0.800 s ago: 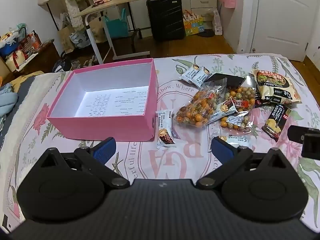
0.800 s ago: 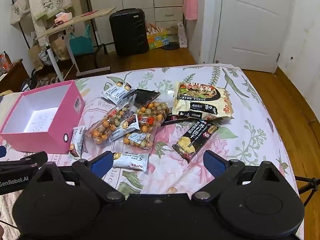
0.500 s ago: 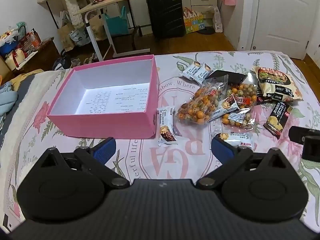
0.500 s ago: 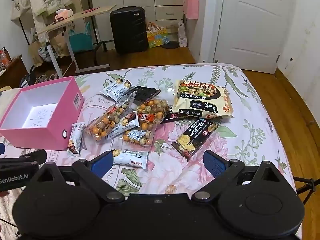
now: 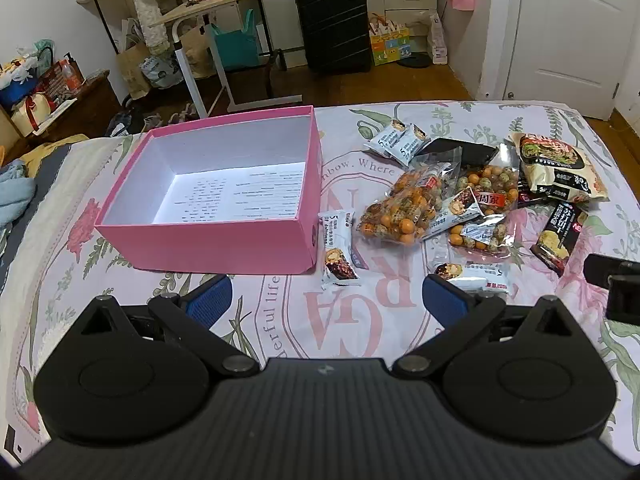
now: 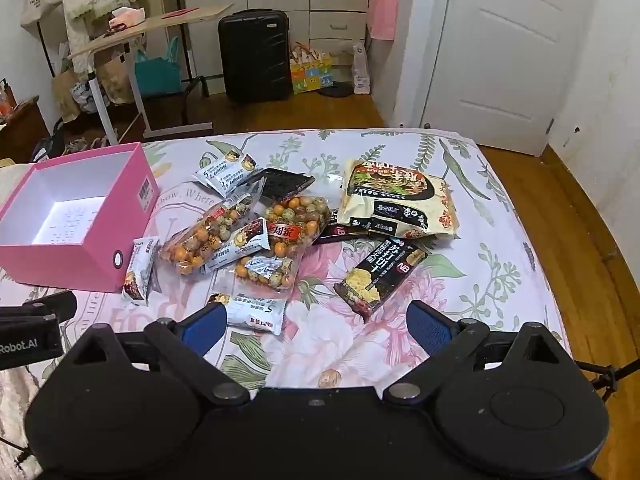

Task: Organize snacks

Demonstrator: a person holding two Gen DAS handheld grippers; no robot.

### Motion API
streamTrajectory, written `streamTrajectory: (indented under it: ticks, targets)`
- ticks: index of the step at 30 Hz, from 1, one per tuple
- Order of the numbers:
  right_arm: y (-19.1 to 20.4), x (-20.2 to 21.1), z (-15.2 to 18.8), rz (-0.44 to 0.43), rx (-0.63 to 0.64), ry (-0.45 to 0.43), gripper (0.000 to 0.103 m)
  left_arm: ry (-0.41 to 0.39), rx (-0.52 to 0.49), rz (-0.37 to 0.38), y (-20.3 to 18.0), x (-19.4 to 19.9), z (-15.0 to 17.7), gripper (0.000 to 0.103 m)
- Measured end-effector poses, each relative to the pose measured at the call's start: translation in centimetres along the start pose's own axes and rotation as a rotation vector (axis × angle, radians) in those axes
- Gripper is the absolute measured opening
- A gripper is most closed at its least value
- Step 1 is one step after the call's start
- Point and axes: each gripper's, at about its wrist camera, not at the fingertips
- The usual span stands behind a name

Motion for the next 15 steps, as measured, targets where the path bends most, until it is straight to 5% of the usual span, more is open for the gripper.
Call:
streamTrajectory:
  ticks: [15]
  targets:
    - [0.66, 0.17, 0.22, -0.003, 0.028, 0.008, 0.098, -0.001, 0.004, 0.02, 0.23, 0.33, -0.05, 0.103]
Point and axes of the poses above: each gripper's, at about its wrist camera, not at the fingertips, and x roughly against the way its jaws point, y to its left, z to its underside, and after that the axes turned 11 degrees about -z, right-handed
